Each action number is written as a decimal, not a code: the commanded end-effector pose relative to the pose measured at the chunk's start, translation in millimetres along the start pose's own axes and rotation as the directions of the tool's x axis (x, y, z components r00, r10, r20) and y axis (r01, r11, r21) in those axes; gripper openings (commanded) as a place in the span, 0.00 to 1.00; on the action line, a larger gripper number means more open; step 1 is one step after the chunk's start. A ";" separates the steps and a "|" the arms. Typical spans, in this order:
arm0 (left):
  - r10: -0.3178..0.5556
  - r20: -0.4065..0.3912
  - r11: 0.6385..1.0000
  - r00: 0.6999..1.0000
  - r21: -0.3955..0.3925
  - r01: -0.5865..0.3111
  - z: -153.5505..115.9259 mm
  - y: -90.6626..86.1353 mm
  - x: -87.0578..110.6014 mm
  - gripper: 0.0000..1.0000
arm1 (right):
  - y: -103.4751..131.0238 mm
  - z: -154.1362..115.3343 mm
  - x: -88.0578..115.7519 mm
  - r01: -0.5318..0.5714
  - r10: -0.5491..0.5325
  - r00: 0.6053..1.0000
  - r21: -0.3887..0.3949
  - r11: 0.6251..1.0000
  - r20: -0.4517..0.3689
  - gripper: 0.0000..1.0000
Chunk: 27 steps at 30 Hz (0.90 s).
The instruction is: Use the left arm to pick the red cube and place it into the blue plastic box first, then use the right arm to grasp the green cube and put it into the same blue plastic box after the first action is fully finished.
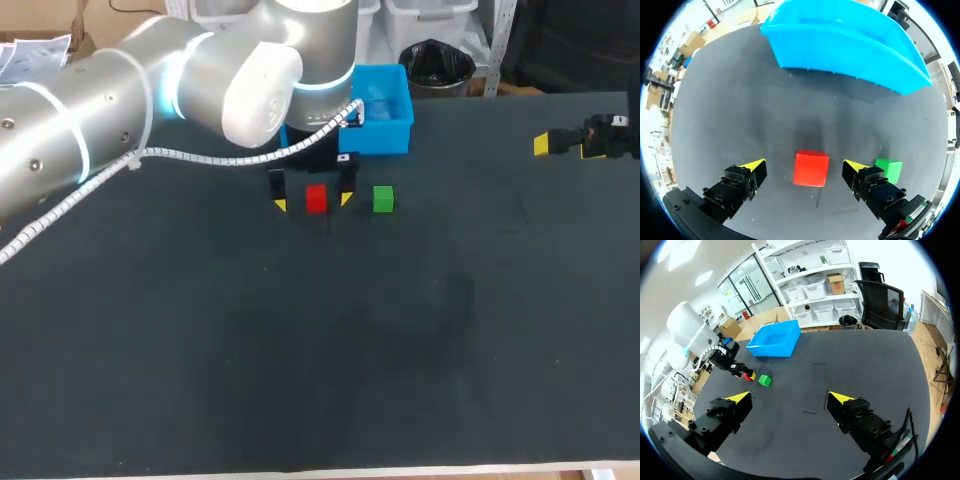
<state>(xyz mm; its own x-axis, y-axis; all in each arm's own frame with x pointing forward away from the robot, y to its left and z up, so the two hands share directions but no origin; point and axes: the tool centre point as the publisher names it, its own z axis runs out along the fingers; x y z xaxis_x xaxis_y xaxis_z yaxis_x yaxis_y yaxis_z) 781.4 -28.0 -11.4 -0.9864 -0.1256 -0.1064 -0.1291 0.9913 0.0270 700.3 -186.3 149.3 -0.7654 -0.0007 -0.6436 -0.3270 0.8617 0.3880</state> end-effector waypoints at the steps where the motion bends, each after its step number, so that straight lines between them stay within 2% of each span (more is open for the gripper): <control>1: 0.010 -0.016 1.000 1.000 -0.013 -0.010 5.7 -4.5 -4.5 1.00 | 0.1 -0.1 -0.1 0.000 0.000 1.000 0.001 1.000 0.000 1.00; 2: 0.011 -0.019 1.000 1.000 -0.020 -0.012 7.9 -4.3 -3.7 0.64 | 0.1 -0.1 -0.1 0.000 0.000 1.000 0.001 1.000 0.000 1.00; 3: 0.013 -0.022 1.000 1.000 -0.022 -0.014 10.0 -3.9 -2.8 0.36 | 0.1 -0.1 -0.1 0.000 0.000 1.000 0.001 1.000 0.000 1.00; 4: 0.017 -0.024 0.999 1.000 -0.027 -0.017 12.2 -3.5 -1.5 0.00 | 0.1 -0.1 -0.1 0.000 0.000 1.000 0.001 1.000 0.000 1.00; 11: 0.019 -0.034 0.999 0.999 -0.044 -0.021 18.2 1.2 1.9 0.00 | 0.1 -0.1 -0.1 0.000 0.000 1.000 0.001 1.000 0.000 1.00; 15: 0.015 -0.025 0.999 1.000 -0.038 -0.015 9.6 5.0 -2.1 0.00 | 0.1 -0.1 -0.1 0.000 0.000 1.000 0.001 1.000 0.000 1.00; 23: 0.033 0.032 0.999 0.999 -0.012 -0.032 -44.5 9.3 -16.7 0.00 | 0.1 -0.1 -0.1 0.000 0.000 1.000 0.001 1.000 0.000 1.00; 27: 0.046 0.090 0.999 0.995 0.020 -0.048 -84.5 11.0 -30.1 0.00 | 0.1 -0.1 -0.1 0.000 0.000 1.000 0.001 1.000 0.000 1.00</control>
<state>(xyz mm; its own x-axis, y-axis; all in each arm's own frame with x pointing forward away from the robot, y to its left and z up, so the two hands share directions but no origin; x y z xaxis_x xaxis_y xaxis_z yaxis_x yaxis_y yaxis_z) 809.6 -21.8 46.2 -0.9818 -0.0798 -0.1726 -0.0861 0.9958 0.0295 700.3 -186.3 149.2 -0.7654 -0.0007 -0.6436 -0.3270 0.8617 0.3880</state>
